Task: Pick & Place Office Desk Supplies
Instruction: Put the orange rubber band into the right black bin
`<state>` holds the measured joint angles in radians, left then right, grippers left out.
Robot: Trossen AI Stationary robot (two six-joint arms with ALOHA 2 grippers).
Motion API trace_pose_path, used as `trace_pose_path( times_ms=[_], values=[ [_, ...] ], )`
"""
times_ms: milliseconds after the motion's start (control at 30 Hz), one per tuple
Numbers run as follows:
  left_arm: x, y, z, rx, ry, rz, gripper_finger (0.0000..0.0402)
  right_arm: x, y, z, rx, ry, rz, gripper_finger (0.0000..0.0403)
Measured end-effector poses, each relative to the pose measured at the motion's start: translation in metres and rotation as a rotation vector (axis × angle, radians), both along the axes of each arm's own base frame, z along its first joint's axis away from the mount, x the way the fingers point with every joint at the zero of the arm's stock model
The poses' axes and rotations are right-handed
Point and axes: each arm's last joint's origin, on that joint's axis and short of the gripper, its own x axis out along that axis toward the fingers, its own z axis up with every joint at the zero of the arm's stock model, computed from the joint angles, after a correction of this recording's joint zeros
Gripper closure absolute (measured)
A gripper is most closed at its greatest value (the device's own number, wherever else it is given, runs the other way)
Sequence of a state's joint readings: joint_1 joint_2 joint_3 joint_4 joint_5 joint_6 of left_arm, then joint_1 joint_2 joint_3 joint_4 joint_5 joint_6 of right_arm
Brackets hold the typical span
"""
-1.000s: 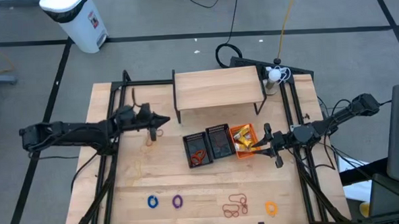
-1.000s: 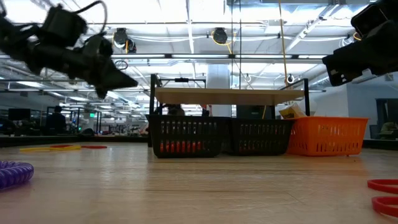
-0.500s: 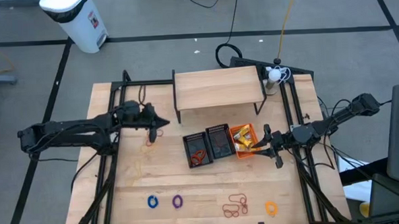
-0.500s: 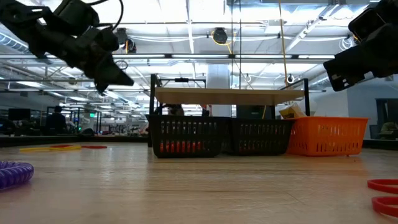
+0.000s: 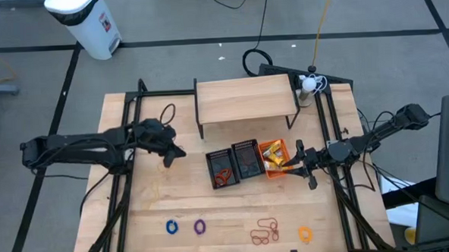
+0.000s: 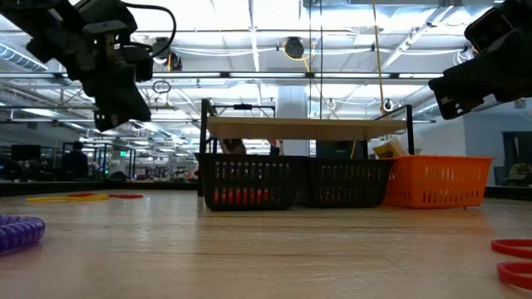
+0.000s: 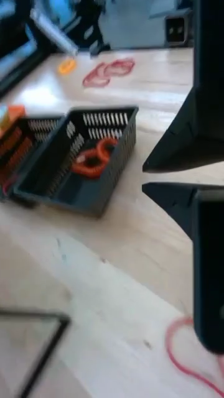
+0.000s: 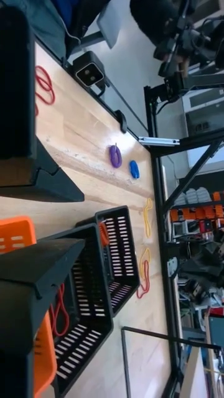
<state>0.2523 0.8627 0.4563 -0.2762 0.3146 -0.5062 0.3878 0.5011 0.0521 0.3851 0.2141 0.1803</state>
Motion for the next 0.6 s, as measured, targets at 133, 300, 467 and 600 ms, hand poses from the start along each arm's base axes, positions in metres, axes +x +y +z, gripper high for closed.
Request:
trace_pose_path(
  times_ms=[133,300,467,600],
  values=[
    [-0.001,0.001,0.008,-0.003,0.045,0.063,0.0327,0.0,0.0,0.0,-0.022,-0.004,0.003,0.031],
    [-0.007,0.004,0.008,-0.012,0.163,0.147,0.0273,0.0,0.0,0.0,-0.031,-0.005,0.005,0.031],
    [-0.021,0.007,-0.001,-0.006,0.346,0.271,0.0227,0.0,0.0,0.0,-0.031,-0.005,0.005,0.031],
    [-0.025,0.009,-0.003,-0.005,0.384,0.321,0.0204,0.0,0.0,0.0,-0.031,-0.005,0.005,0.031]
  ],
)
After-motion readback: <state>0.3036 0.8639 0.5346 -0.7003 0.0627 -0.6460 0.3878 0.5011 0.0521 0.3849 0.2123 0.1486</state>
